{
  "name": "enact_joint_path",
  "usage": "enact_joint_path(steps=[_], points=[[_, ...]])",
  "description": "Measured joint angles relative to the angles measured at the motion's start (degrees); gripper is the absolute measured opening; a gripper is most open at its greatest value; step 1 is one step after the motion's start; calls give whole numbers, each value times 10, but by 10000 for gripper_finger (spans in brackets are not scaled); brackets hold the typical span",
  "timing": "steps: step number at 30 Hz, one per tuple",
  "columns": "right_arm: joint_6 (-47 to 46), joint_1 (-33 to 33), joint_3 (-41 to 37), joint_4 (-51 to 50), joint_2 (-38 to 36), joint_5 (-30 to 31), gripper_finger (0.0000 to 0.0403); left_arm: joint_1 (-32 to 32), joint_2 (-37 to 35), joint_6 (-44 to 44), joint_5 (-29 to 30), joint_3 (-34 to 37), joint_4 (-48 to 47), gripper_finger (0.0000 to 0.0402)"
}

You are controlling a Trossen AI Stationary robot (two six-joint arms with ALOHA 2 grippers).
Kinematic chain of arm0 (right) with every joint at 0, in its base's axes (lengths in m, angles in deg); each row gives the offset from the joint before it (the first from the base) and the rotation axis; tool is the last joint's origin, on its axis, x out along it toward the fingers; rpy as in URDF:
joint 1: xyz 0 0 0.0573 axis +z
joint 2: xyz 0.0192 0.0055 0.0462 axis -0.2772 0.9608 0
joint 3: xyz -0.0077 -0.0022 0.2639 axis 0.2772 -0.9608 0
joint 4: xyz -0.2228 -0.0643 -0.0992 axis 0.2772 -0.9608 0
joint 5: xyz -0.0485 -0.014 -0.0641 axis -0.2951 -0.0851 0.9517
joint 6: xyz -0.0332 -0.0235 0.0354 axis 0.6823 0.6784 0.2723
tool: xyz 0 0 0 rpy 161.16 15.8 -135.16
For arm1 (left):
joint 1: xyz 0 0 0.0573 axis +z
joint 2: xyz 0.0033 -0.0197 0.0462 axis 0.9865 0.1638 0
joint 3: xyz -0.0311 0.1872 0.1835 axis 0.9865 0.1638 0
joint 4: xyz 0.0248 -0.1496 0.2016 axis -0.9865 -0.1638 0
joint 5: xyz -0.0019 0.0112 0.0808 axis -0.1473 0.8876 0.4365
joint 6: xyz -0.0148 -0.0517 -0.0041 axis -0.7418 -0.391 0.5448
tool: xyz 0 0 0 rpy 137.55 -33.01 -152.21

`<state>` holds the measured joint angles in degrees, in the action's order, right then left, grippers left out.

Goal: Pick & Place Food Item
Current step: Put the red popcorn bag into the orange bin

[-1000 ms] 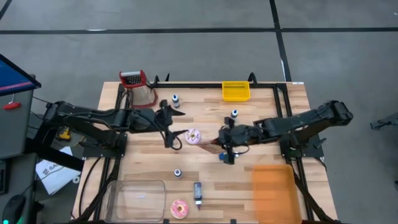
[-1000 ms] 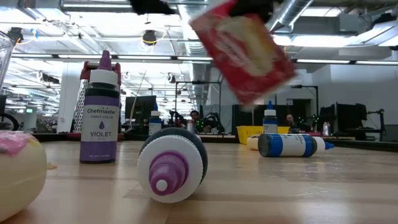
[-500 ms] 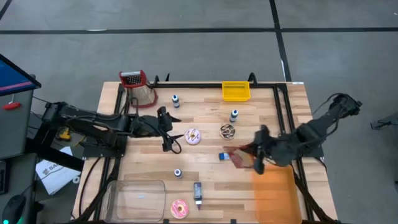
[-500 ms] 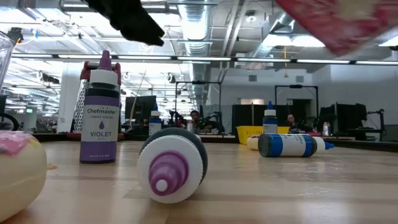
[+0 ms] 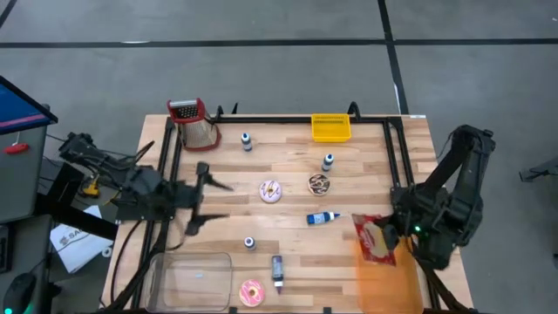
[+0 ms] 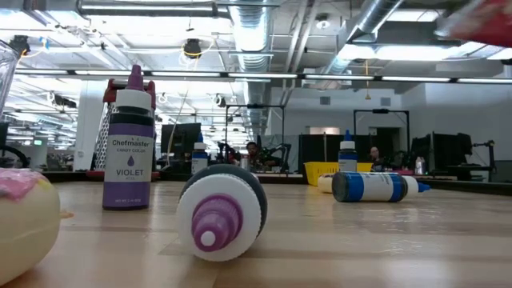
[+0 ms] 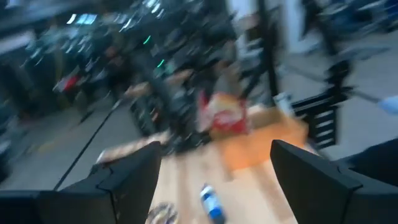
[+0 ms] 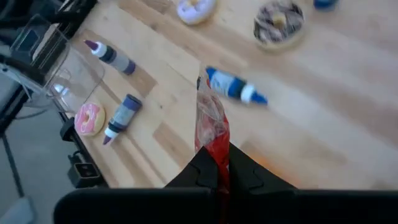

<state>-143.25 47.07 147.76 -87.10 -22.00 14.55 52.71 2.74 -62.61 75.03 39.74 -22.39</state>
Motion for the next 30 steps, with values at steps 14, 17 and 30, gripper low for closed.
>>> enact_joint_path(steps=[14,17,30], points=[[-182,55,-1,43,114,-61,0,-56,-14,82,12,21,67,298],[-183,63,-1,70,131,-64,0,-56,-13,71,12,21,66,298],[-182,79,-1,106,212,-103,0,-79,21,44,3,21,107,298]])
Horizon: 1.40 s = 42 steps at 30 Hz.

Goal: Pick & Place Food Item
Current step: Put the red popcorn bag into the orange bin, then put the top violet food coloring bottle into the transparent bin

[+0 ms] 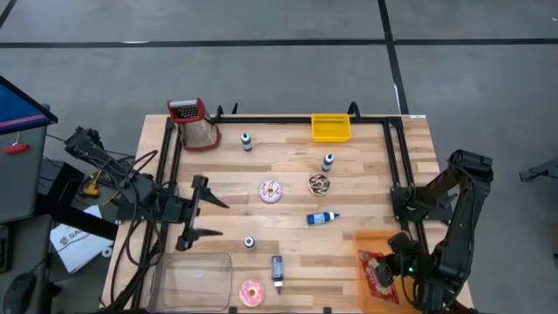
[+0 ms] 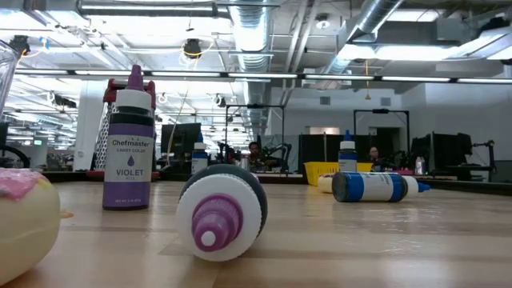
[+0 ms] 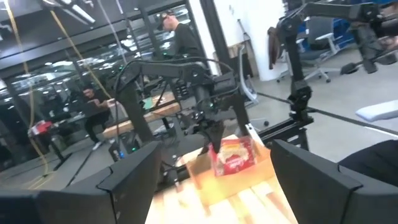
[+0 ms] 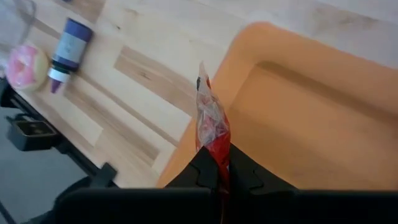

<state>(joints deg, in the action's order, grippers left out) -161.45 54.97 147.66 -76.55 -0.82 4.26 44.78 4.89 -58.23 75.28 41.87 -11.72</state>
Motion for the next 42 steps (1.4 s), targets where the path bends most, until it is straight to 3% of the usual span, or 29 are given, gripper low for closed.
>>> enact_joint_path(steps=[10,22,27,30,34,38,42], points=[[30,17,0,-6,39,-19,11,-54,4,14,0,0,16,298],[32,17,0,-69,40,-20,153,-64,12,35,1,0,24,298],[32,11,1,-113,30,-19,190,-64,15,44,1,0,23,298],[35,11,5,-135,12,15,198,-63,17,34,1,0,25,298],[48,11,8,-139,-13,103,201,-60,27,11,-19,0,38,298],[106,-2,8,-105,-31,176,199,-59,50,11,-98,0,70,298],[185,-27,8,-59,-39,189,198,-59,77,32,-158,0,79,298]])
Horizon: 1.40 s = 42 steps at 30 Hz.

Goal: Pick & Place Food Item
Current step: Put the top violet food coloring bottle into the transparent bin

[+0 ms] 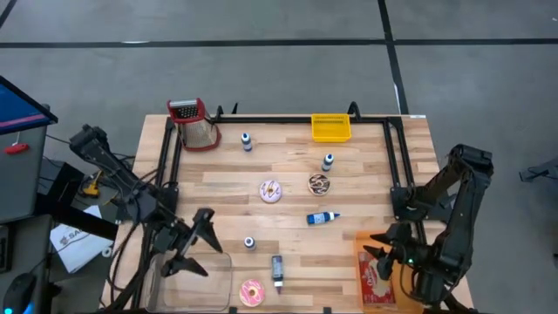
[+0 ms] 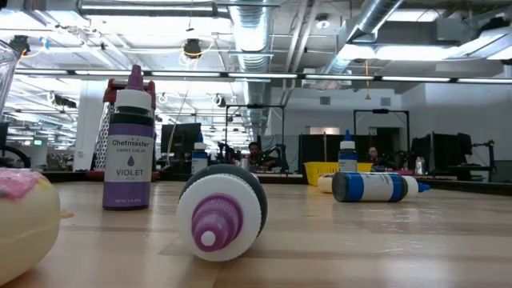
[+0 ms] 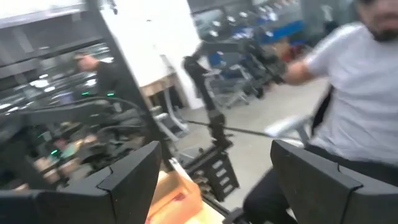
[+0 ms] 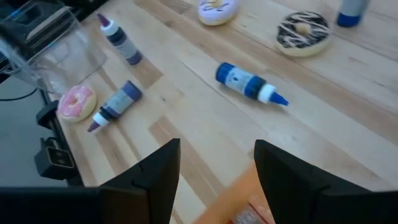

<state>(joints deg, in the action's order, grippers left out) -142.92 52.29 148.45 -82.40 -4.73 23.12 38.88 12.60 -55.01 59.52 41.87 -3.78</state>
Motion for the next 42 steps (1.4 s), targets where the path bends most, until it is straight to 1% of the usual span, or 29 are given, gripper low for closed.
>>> enact_joint_path(steps=[2,6,11,14,17,18,19,22,23,24,25,27,29,30,32,34,35,37,40,42], points=[[41,-13,0,23,0,1,198,0,12,13,-10,0,3,298],[111,-32,0,64,0,4,198,0,32,14,-10,0,36,298],[161,-46,0,90,-1,4,198,1,48,14,-5,0,67,298],[181,-50,0,101,-1,4,198,2,51,-4,39,0,95,298],[187,-52,0,105,-1,8,198,2,54,-8,82,0,69,298],[188,-52,0,105,-1,11,198,2,58,-10,116,0,62,298],[188,-52,0,105,-1,13,198,2,59,-14,168,-1,48,298],[188,-48,0,105,-1,21,198,-9,55,-48,383,-14,-41,298],[188,-46,0,105,-1,23,198,-11,53,-68,441,-16,-68,297],[187,-43,0,106,-1,24,198,-11,51,-90,477,-17,-90,295],[187,-41,0,106,-1,26,198,-9,49,-112,490,-18,-108,294],[187,-37,0,111,-1,31,198,-5,39,-162,492,-19,-154,289],[188,-33,0,116,-1,36,198,3,28,-243,486,-19,-223,284],[187,-31,0,119,-1,36,198,12,23,-289,472,-19,-268,282],[188,-29,0,122,-1,37,198,34,17,-384,425,-19,-344,278],[194,-28,0,129,-1,40,198,58,16,-443,363,-19,-393,274],[200,-28,0,133,-1,42,198,68,20,-453,334,-19,-402,274],[202,-28,0,133,-1,49,198,92,31,-444,283,-19,-401,273],[209,-31,0,133,-1,51,198,132,45,-442,183,-19,-401,275],[211,-35,0,133,-1,51,198,156,56,-454,135,-19,-400,274]])
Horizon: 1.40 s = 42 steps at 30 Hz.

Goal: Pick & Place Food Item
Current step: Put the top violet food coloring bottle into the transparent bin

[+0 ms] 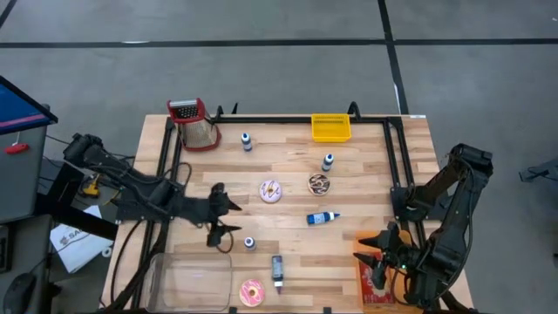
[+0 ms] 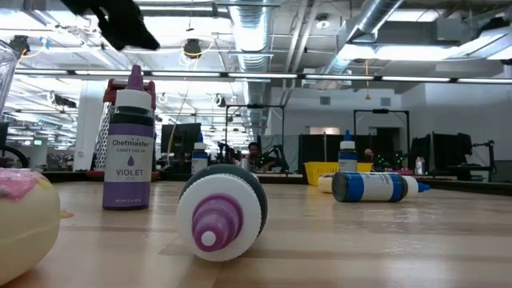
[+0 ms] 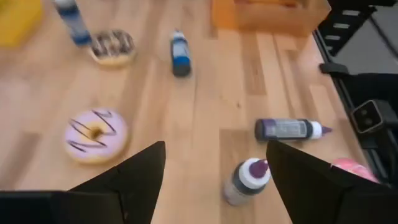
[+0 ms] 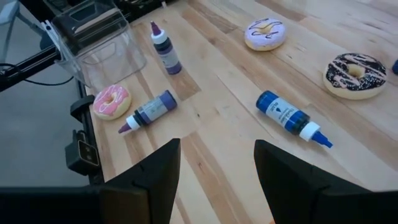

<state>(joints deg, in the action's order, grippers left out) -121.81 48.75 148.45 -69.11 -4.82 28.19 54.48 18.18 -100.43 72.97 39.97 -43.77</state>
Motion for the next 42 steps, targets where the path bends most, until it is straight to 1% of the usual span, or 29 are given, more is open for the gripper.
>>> enact_joint_path(steps=[3,6,9,12,15,17,19,25,28,31,36,39,42], points=[[0,-2,0,-1,0,0,198,20,29,-5,-67,0,9,269],[3,-5,0,-1,-4,-2,198,20,68,-8,-123,-3,27,267],[5,-3,0,-1,-12,-2,198,9,106,-5,-147,-31,1,267],[7,-3,0,-1,-20,-2,198,-9,139,32,-139,-82,-53,265],[17,-3,0,0,-22,-2,198,-27,172,71,-96,-143,-133,260],[18,-3,0,1,-22,-3,198,-31,195,87,-83,-178,-173,256],[19,1,0,5,-22,-3,198,-31,221,95,-90,-205,-192,253],[19,11,0,7,-22,-2,198,-17,307,112,-156,-281,-240,240],[20,12,0,9,-22,-2,198,-13,335,134,-160,-314,-263,226],[21,12,0,9,-22,-2,198,-7,345,151,-155,-332,-273,211],[45,12,0,27,-22,-3,198,8,344,152,-154,-333,-300,193],[51,12,0,35,-22,-4,198,12,344,148,-152,-333,-301,192],[56,15,0,38,-22,-4,198,11,344,148,-129,-333,-305,198]])
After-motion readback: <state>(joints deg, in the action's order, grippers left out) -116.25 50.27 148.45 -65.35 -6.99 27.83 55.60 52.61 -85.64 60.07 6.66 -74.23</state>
